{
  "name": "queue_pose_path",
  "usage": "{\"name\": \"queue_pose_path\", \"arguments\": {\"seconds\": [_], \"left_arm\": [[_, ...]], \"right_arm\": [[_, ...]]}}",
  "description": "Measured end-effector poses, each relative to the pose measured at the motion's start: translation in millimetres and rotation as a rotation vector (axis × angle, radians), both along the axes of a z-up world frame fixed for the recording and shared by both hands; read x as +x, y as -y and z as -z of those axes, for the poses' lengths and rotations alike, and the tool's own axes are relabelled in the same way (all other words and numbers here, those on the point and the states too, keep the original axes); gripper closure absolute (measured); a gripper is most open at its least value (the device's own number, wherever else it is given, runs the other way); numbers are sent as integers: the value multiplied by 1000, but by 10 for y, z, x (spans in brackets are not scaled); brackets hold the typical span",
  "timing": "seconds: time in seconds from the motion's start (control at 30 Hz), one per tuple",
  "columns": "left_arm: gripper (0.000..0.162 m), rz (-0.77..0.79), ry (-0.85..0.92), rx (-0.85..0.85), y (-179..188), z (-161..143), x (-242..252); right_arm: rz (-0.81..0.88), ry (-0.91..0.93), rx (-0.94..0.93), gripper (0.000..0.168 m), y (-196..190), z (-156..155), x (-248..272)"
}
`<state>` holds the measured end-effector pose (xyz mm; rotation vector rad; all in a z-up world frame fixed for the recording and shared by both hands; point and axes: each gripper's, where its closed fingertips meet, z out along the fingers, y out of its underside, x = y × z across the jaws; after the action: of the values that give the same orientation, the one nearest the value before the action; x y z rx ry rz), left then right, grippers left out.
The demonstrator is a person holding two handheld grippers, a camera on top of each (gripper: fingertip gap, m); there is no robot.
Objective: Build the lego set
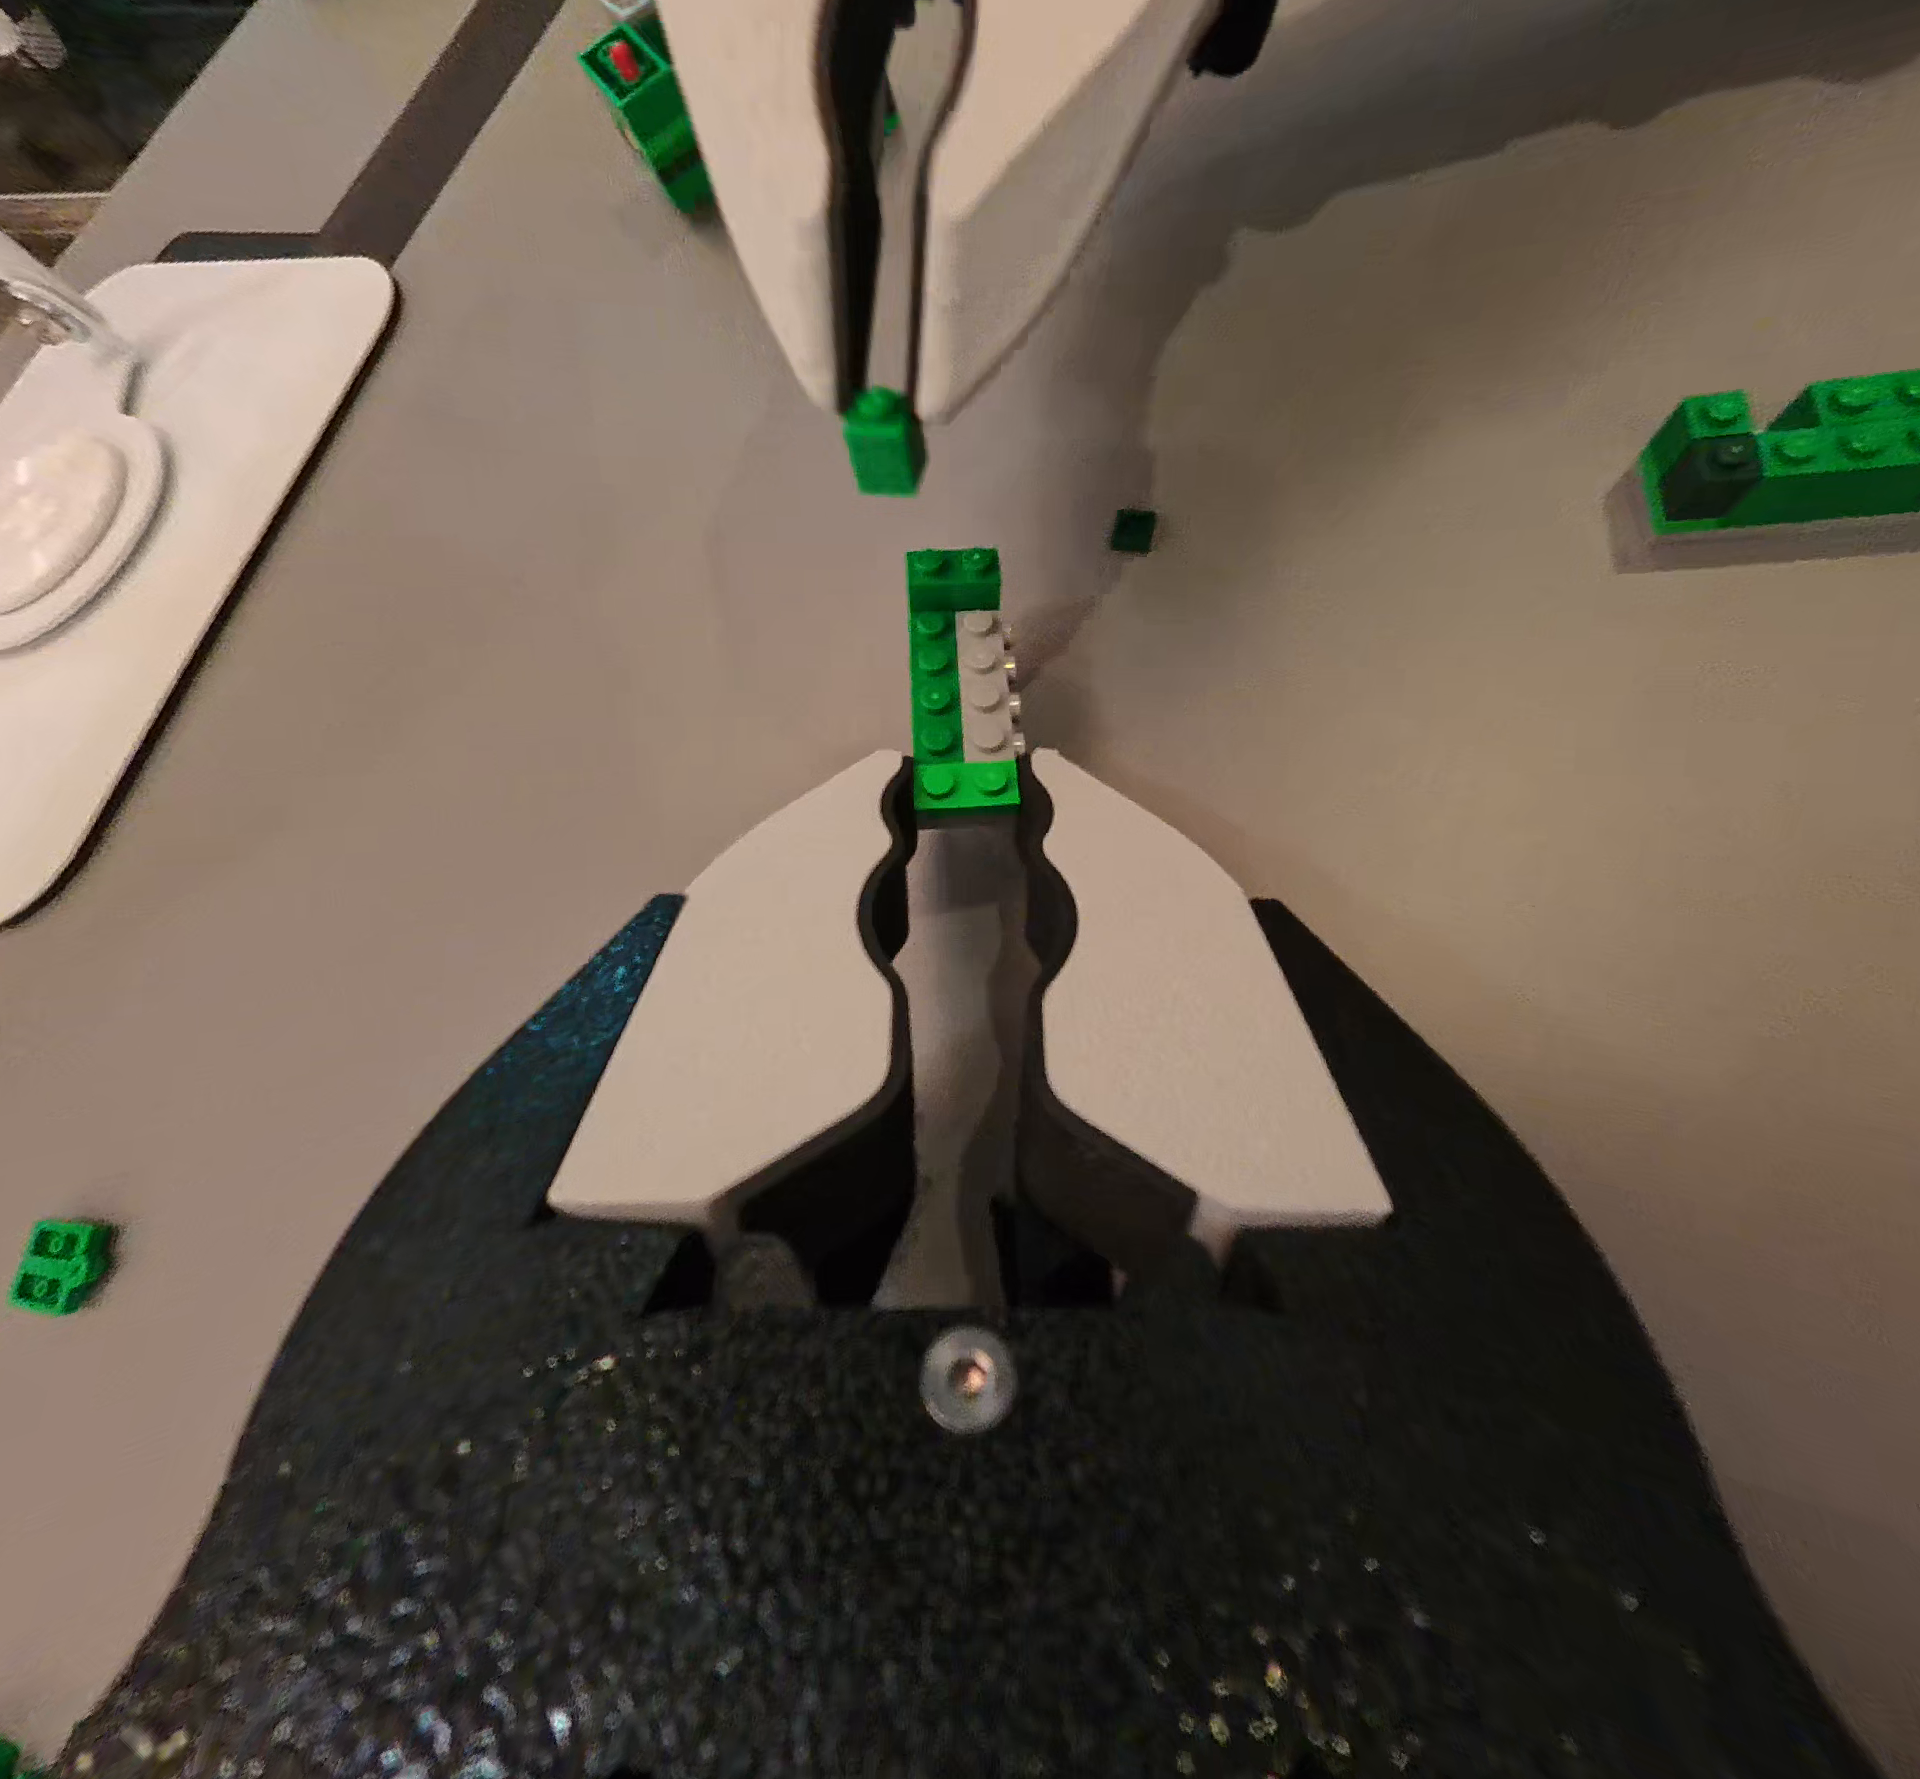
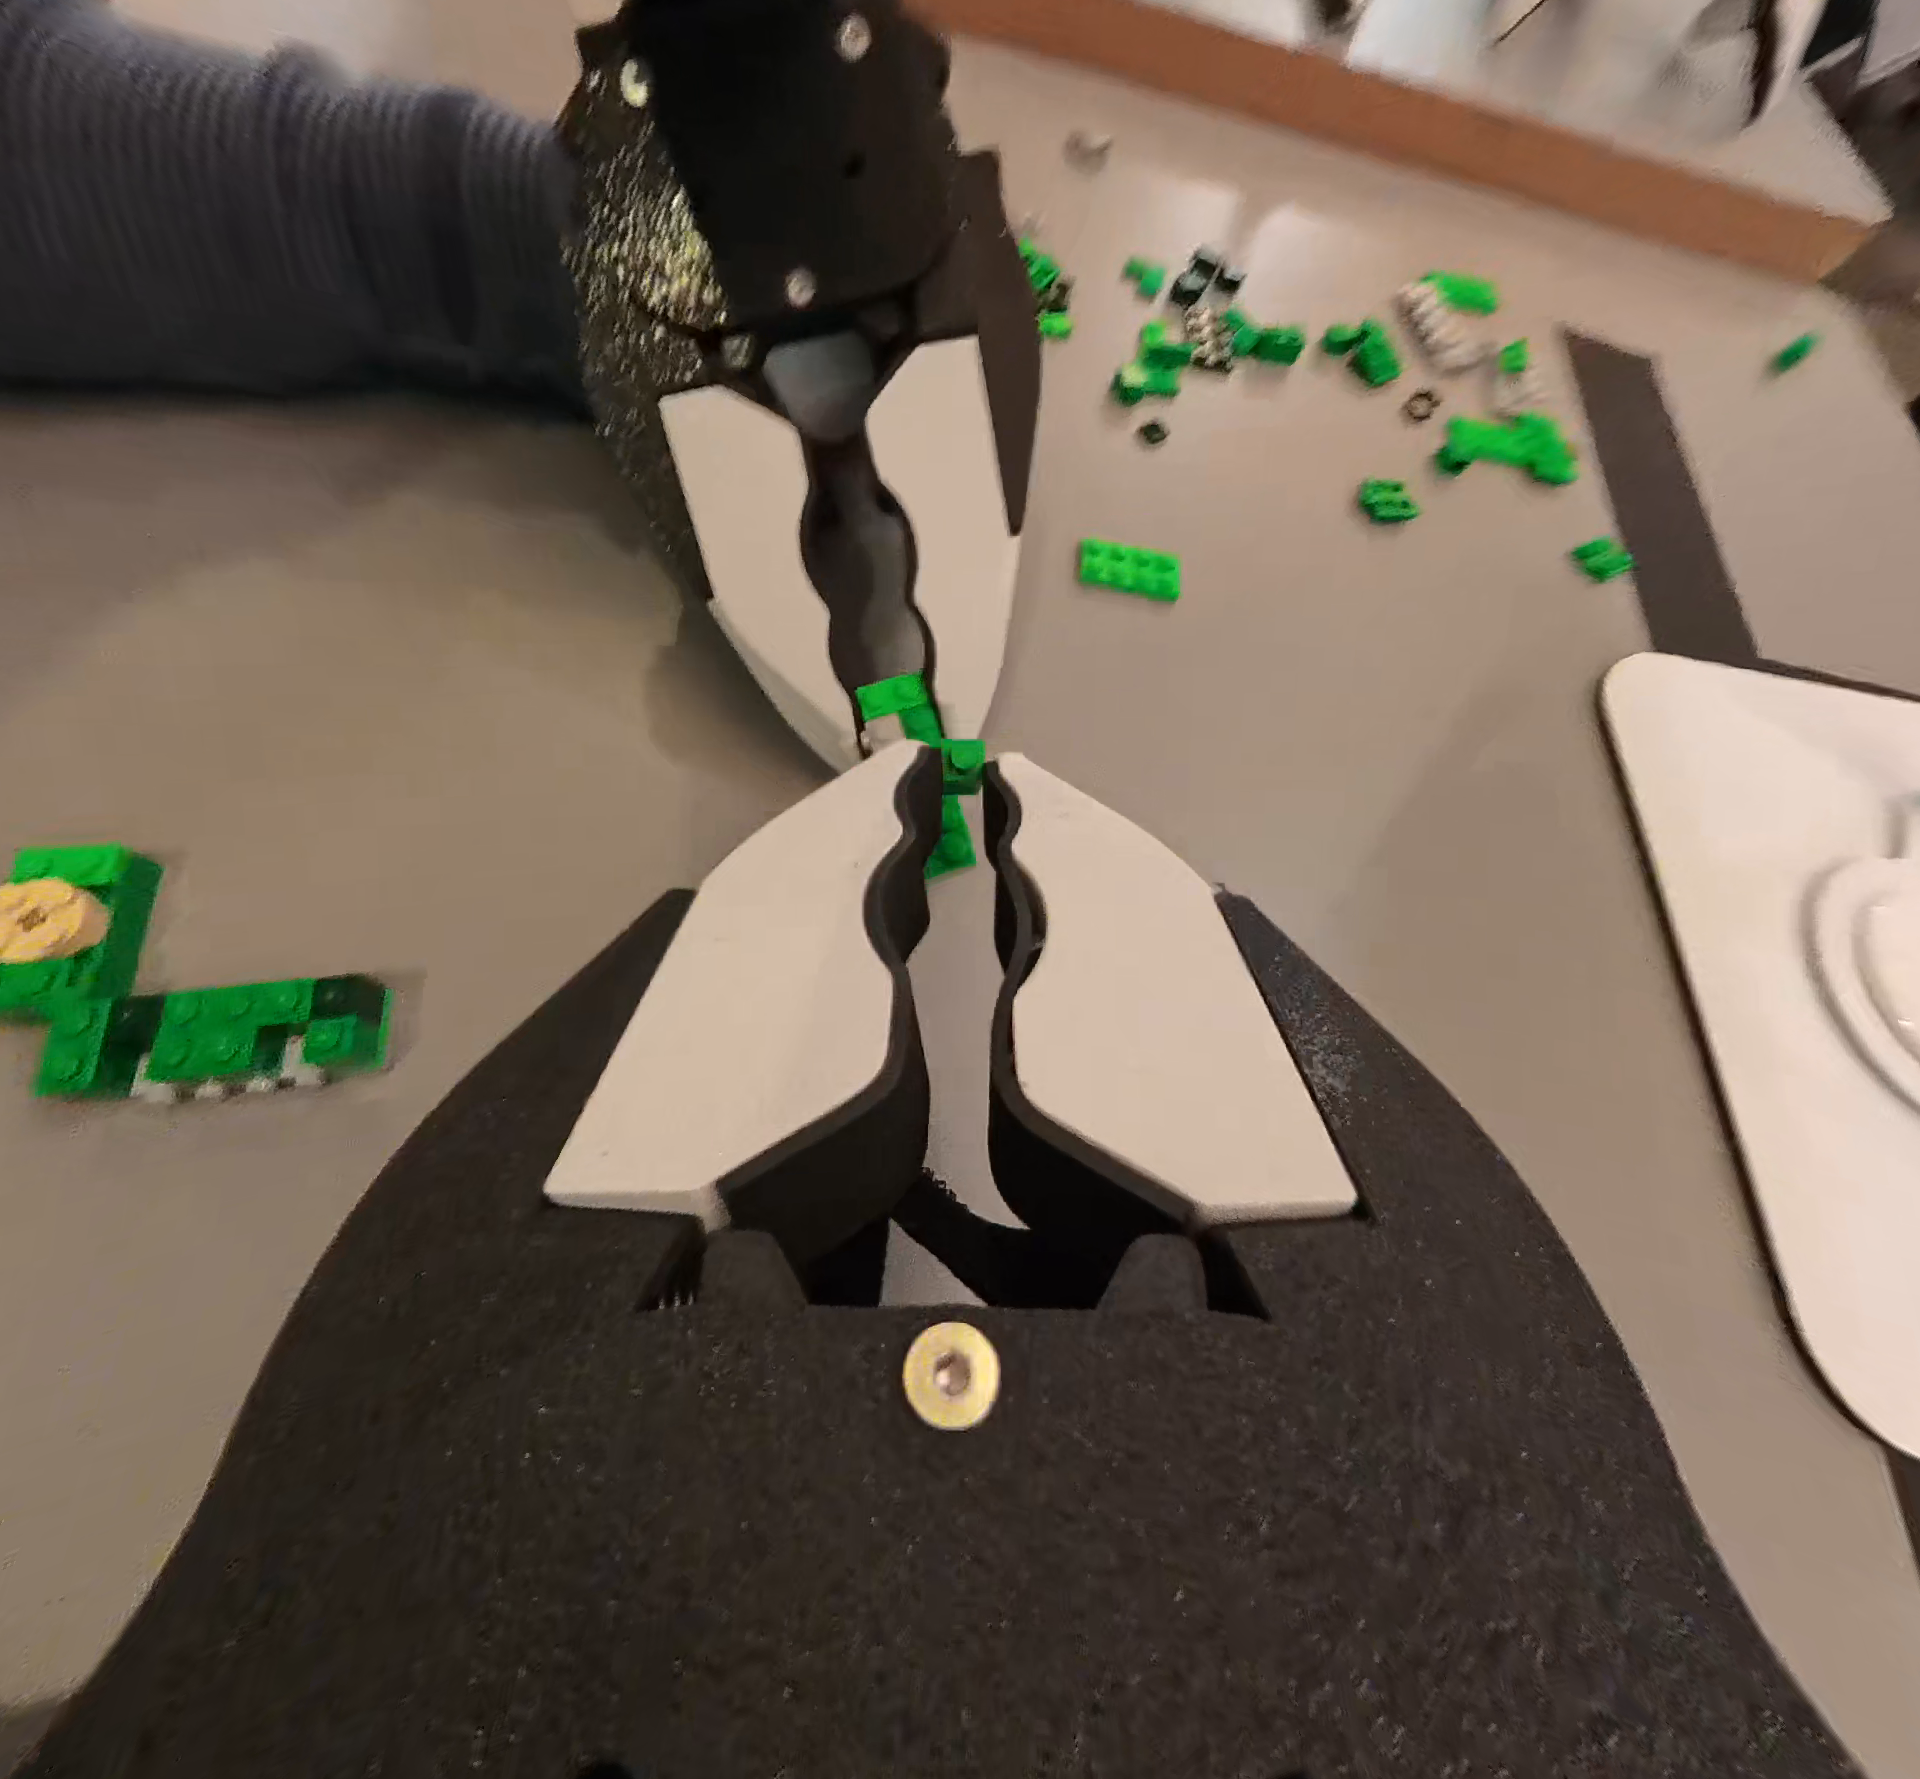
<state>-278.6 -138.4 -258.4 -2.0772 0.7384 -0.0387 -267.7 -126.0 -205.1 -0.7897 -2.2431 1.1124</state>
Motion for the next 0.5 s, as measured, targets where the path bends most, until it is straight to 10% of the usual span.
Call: {"name": "queue_pose_path", "arguments": {"seconds": [0.5], "left_arm": [[145, 69, 92, 19, 61, -101, 84]], "right_arm": [[-50, 53, 154, 161, 81, 201, 31]]}}
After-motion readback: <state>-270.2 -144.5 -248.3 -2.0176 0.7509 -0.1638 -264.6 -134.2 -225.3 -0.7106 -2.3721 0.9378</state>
